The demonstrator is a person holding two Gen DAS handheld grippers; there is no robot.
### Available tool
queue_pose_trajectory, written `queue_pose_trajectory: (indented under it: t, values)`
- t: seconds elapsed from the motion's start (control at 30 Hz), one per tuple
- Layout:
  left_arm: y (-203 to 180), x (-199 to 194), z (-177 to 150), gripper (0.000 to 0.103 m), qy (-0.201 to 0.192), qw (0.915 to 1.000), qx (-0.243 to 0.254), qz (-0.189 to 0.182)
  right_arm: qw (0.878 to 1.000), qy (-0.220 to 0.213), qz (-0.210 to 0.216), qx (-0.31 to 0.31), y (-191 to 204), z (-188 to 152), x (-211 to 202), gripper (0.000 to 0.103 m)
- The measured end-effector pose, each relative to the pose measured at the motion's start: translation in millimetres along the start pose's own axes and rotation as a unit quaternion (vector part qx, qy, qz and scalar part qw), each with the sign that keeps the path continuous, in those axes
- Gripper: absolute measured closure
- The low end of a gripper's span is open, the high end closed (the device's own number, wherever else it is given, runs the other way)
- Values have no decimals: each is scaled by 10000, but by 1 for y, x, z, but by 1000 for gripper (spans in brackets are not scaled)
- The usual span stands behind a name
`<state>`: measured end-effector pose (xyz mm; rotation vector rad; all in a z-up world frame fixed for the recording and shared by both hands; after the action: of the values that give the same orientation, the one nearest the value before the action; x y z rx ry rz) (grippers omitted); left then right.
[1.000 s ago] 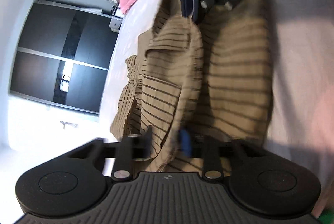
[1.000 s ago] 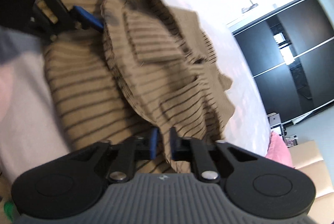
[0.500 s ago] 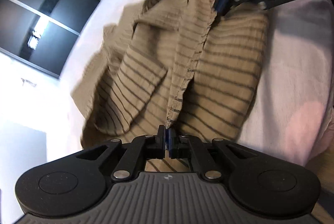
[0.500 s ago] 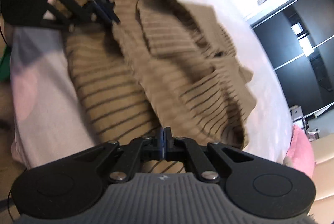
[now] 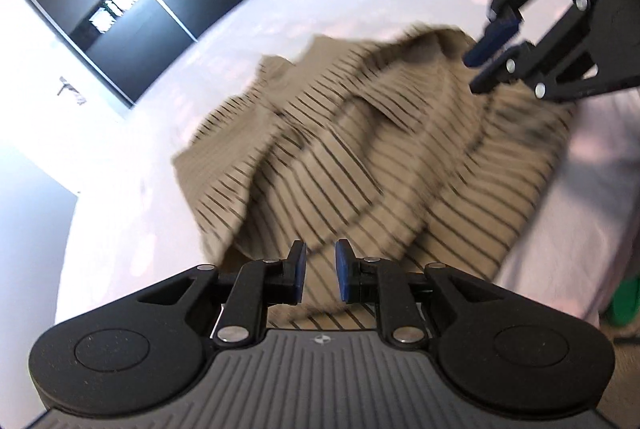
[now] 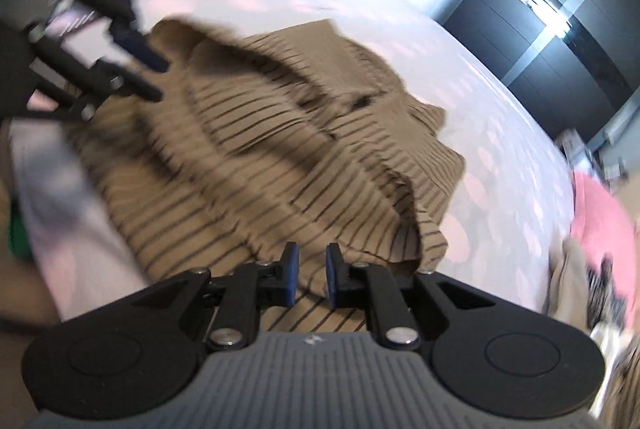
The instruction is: Fold clothes
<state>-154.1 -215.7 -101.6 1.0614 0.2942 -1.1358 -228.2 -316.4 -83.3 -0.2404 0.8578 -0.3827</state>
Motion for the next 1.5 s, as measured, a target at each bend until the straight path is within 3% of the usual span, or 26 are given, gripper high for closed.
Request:
queue_pose_trajectory:
  t: [0.23,0.37,0.43,0.53,0.6,0.83,0.9,1.07,1.23,1.5]
  values:
    - [34,29,26,88,148,9980,-428,440,9933,-196,-702,902,-29,29,39,92]
    - [60,34,24,89,126,9911,-898,980,9792,-148,-1196,1635,-66,35,51,92]
    - [76,38,26,89,98,9886,-1161,959,9671,-125,-1089,2296,-87,33,59,92]
    - [98,55,25,97,258,9824,-1613,911,9433,-133,-846,3207,-114,29,70,98]
    - [101,64,19,98,419,9805,-1748,794,9342,2,-728,3494,-117,24,84,100]
    - [76,97,-20,100,1079,9786,-1704,404,9310,799,-285,3551,-95,-15,122,101]
    - [70,104,-29,100,1158,9788,-1646,382,9315,828,-230,3536,-93,-23,126,102]
    - [64,106,-32,100,1121,9827,-1411,439,9355,864,-183,3422,-91,-27,131,103]
    - [76,93,-30,100,876,9806,-1695,456,9401,772,-271,3309,-93,-19,120,100]
    - [88,54,-12,92,519,9780,-1976,427,9321,300,-380,3590,-108,-11,80,91]
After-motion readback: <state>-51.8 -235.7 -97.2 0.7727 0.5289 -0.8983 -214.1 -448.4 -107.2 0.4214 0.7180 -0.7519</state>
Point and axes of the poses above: each gripper's, at about its wrist camera, not at the fingertips, and x roughly the way its jaws point, y to its left, z to its top, the point moved 4 cm from there along x, roughly the way its jaws point, and after that the axes turned 3 degrees about x, right-handed, at the moved point
